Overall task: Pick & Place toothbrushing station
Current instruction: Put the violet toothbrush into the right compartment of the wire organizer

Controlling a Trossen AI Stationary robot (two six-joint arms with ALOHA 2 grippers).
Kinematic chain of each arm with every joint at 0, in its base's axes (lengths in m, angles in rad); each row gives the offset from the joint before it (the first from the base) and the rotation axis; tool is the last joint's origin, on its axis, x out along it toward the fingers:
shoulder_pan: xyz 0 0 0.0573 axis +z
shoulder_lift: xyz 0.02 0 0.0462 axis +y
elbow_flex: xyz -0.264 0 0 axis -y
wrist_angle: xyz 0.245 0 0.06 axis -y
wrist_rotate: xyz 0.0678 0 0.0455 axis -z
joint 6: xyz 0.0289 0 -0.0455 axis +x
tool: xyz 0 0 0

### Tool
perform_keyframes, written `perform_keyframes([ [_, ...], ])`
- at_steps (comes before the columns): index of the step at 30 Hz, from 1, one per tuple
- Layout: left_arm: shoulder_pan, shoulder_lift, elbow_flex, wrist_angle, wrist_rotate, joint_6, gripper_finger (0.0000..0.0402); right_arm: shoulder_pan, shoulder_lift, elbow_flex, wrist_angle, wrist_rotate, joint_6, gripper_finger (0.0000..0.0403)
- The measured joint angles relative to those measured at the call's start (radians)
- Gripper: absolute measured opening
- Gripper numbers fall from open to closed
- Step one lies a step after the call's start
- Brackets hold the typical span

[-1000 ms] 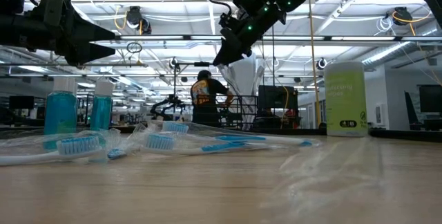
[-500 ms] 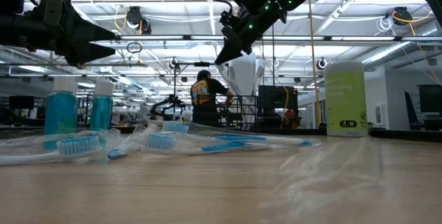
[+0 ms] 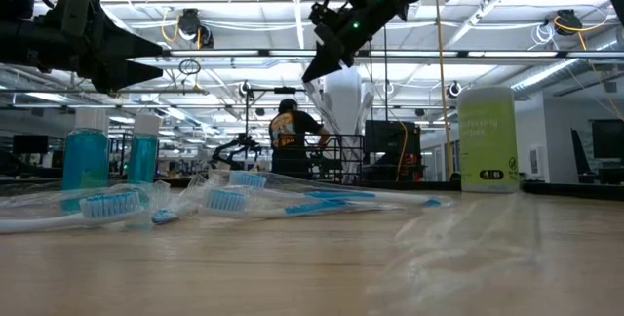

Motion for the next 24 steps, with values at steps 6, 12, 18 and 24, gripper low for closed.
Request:
perform_keyframes([
  [6, 0.000, 0.000, 0.000, 0.000, 0.000, 0.000, 0.0367, 0.012, -0.037, 0.000, -0.048, 0.061, -0.006, 0.0000],
  [12, 0.000, 0.000, 0.000, 0.000, 0.000, 0.000, 0.0367, 0.024, -0.076, 0.002, -0.116, 0.106, -0.001, 0.0000],
  [18, 0.000, 0.000, 0.000, 0.000, 0.000, 0.000, 0.0367, 0.045, -0.114, 0.003, -0.188, 0.141, 0.011, 0.0000],
  [24, 0.000, 0.000, 0.000, 0.000, 0.000, 0.000, 0.0367, 0.078, -0.157, -0.012, -0.235, 0.162, 0.020, 0.0000],
])
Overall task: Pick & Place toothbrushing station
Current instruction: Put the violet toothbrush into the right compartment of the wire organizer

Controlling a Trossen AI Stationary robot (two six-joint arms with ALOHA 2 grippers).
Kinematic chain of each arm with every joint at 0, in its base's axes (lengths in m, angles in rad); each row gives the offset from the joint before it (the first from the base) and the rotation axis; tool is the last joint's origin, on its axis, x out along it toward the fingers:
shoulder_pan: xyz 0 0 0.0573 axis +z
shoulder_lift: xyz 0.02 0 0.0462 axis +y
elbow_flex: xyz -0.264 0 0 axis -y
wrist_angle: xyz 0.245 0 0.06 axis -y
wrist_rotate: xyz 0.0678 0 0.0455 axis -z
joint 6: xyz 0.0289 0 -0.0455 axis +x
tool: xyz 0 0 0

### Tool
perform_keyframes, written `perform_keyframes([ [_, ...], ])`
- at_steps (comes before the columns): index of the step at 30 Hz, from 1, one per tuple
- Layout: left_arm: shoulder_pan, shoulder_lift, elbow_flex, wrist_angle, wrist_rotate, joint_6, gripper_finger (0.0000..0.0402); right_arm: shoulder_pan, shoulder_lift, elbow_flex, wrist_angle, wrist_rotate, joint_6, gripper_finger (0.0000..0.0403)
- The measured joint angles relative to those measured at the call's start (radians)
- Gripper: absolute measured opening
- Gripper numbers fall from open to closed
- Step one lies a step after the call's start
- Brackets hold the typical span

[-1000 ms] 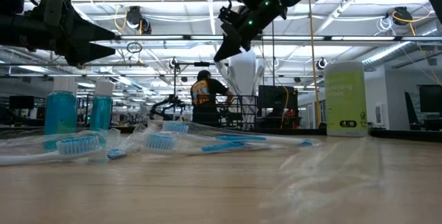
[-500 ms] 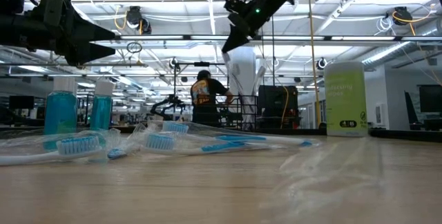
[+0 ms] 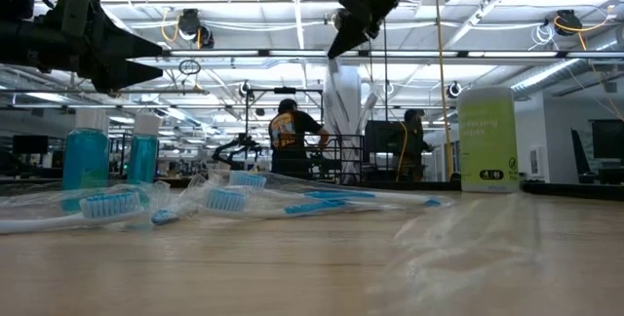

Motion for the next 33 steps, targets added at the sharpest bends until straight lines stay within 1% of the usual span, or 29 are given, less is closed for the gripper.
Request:
perform_keyframes([
  [2, 0.000, 0.000, 0.000, 0.000, 0.000, 0.000, 0.0367, 0.008, -0.029, -0.035, -0.020, 0.025, 0.005, 0.0000],
  [5, 0.000, 0.000, 0.000, 0.000, 0.000, 0.000, 0.0367, 0.024, -0.064, -0.085, 0.002, 0.072, 0.011, 0.0000],
  [8, 0.000, 0.000, 0.000, 0.000, 0.000, 0.000, 0.0367, 0.025, -0.113, -0.163, 0.018, 0.095, 0.038, 0.0000],
  [14, 0.000, 0.000, 0.000, 0.000, 0.000, 0.000, 0.0367, 0.024, -0.215, -0.345, 0.168, 0.097, 0.075, 0.0000],
  [17, 0.000, 0.000, 0.000, 0.000, 0.000, 0.000, 0.0367, 0.024, -0.258, -0.437, 0.281, 0.094, 0.082, 0.0000],
  [22, 0.000, 0.000, 0.000, 0.000, 0.000, 0.000, 0.0367, 0.024, -0.300, -0.570, 0.427, 0.094, 0.082, 0.0000],
  [27, 0.000, 0.000, 0.000, 0.000, 0.000, 0.000, 0.0367, 0.024, -0.305, -0.634, 0.510, 0.094, 0.093, 0.0000],
  [33, 0.000, 0.000, 0.000, 0.000, 0.000, 0.000, 0.0367, 0.024, -0.305, -0.652, 0.547, 0.095, 0.111, 0.0000],
])
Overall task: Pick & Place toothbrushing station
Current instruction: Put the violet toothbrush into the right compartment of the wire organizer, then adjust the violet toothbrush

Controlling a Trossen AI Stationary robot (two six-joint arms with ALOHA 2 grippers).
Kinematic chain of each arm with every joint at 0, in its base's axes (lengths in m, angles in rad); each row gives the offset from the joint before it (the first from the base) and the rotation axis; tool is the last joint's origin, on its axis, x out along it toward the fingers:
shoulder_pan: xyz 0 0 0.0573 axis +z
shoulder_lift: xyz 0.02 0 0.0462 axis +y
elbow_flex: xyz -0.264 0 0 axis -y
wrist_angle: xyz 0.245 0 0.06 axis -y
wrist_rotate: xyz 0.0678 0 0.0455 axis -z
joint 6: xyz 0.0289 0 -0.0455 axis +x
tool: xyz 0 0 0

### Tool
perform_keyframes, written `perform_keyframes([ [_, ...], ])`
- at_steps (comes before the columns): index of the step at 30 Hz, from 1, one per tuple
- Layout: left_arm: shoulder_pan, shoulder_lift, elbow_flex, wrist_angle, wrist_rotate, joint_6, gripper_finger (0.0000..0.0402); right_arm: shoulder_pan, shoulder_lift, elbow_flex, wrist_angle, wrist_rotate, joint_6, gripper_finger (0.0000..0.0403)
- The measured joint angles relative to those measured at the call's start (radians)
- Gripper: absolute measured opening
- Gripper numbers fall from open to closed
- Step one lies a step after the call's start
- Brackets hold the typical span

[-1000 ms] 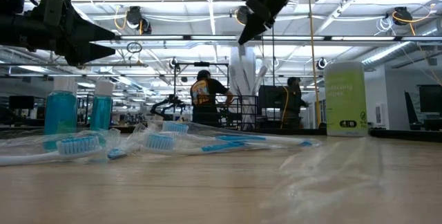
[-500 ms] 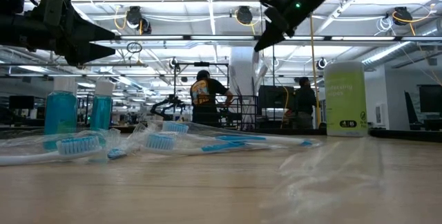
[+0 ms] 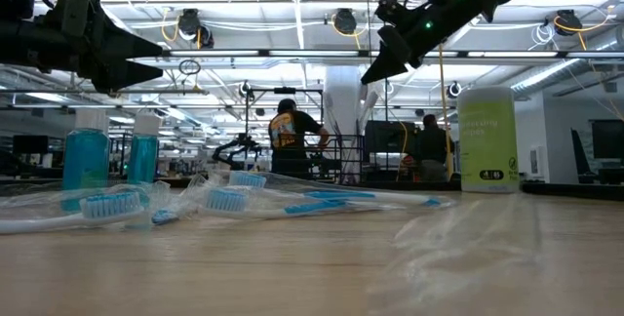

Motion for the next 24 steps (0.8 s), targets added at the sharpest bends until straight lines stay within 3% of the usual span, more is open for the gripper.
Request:
perform_keyframes([
  [6, 0.000, 0.000, 0.000, 0.000, 0.000, 0.000, 0.0367, 0.000, -0.012, -0.002, -0.006, 0.036, 0.000, 0.0026],
  [13, 0.000, 0.000, 0.000, 0.000, 0.000, 0.000, 0.0367, 0.000, -0.057, -0.002, 0.018, 0.057, 0.032, 0.0104],
  [19, 0.000, 0.000, 0.000, 0.000, 0.000, 0.000, 0.0367, 0.000, -0.140, -0.002, 0.031, 0.053, 0.079, 0.0160],
  [24, 0.000, 0.000, 0.000, 0.000, 0.000, 0.000, 0.0367, 0.014, -0.233, -0.002, -0.011, 0.052, 0.152, 0.0177],
])
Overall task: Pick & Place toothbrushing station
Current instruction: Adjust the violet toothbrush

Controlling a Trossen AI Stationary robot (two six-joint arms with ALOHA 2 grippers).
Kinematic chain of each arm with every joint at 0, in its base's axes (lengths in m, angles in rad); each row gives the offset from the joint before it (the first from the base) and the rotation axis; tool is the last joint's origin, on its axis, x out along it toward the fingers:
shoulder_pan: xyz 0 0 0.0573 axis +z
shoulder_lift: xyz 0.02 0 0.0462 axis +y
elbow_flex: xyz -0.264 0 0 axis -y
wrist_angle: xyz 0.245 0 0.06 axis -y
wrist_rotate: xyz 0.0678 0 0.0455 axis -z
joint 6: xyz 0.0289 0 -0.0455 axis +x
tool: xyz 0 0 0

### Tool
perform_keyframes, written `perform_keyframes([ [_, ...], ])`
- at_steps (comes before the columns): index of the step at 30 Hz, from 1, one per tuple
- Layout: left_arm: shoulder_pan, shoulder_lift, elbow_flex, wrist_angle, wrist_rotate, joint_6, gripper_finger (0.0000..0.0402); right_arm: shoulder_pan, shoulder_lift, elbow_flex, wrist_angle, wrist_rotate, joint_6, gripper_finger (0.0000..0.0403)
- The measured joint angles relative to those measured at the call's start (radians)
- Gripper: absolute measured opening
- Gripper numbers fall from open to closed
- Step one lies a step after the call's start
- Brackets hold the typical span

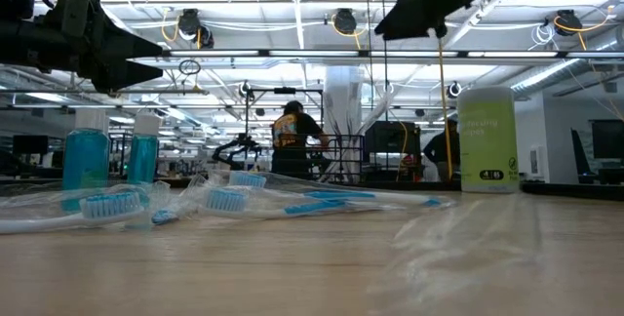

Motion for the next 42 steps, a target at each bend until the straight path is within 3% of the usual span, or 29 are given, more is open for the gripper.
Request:
perform_keyframes([
  [7, 0.000, 0.000, 0.000, 0.000, 0.000, 0.000, 0.0367, 0.073, -0.092, -0.074, -0.026, -0.002, 0.058, 0.0168],
  [15, 0.000, 0.000, 0.000, 0.000, 0.000, 0.000, 0.0367, 0.129, -0.116, -0.352, 0.317, 0.005, 0.082, 0.0161],
  [21, 0.000, 0.000, 0.000, 0.000, 0.000, 0.000, 0.0367, 0.063, -0.026, -0.454, 0.479, 0.132, 0.130, 0.0178],
  [34, 0.000, 0.000, 0.000, 0.000, 0.000, 0.000, 0.0367, -0.057, 0.264, -0.458, 0.814, 0.012, 0.162, 0.0233],
  [42, 0.000, 0.000, 0.000, 0.000, 0.000, 0.000, 0.0367, -0.085, 0.349, -0.458, 0.903, -0.026, 0.162, 0.0221],
])
